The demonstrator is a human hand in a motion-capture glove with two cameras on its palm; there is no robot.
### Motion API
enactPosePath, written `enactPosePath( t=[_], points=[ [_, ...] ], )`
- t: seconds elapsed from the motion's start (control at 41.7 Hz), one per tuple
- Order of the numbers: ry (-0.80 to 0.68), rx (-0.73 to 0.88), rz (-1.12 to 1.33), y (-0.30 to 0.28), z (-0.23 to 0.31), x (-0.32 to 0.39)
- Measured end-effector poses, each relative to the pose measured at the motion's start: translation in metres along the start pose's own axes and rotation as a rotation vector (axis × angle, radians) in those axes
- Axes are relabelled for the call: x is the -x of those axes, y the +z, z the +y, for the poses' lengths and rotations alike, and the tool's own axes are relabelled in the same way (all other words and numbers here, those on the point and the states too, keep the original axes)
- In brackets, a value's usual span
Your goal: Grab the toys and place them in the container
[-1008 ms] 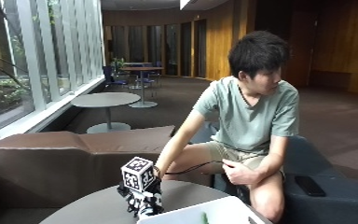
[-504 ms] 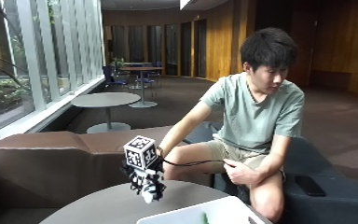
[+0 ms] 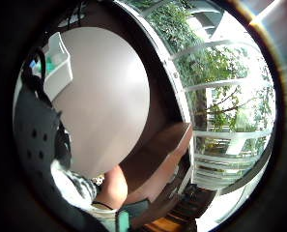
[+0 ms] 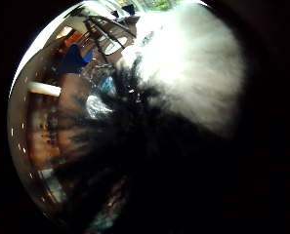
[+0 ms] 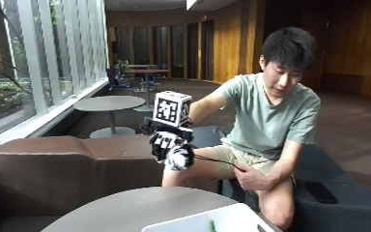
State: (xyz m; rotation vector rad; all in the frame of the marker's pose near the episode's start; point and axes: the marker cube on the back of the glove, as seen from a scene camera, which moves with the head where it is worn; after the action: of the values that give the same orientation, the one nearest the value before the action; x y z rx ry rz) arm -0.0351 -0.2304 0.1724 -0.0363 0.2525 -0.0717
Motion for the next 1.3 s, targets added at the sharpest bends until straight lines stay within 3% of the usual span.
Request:
enactPosePath(
  t=[0.216, 0.264, 0.36, 0.552, 1.296],
  points=[
    [-0.145, -0.125, -0.017, -0.051, -0.063, 0.084],
    [-0.11, -0.109, -0.029, -0.055, -0.071, 0.104],
    [-0.038, -0.081, -0.033, -0.052, -0.086, 0.144],
    [-0.084, -0.103, -0.003, -0.019, -0.111, 0.19],
    [-0.036, -0.053, -0.049, 0.011, -0.148, 0.201]
  ],
)
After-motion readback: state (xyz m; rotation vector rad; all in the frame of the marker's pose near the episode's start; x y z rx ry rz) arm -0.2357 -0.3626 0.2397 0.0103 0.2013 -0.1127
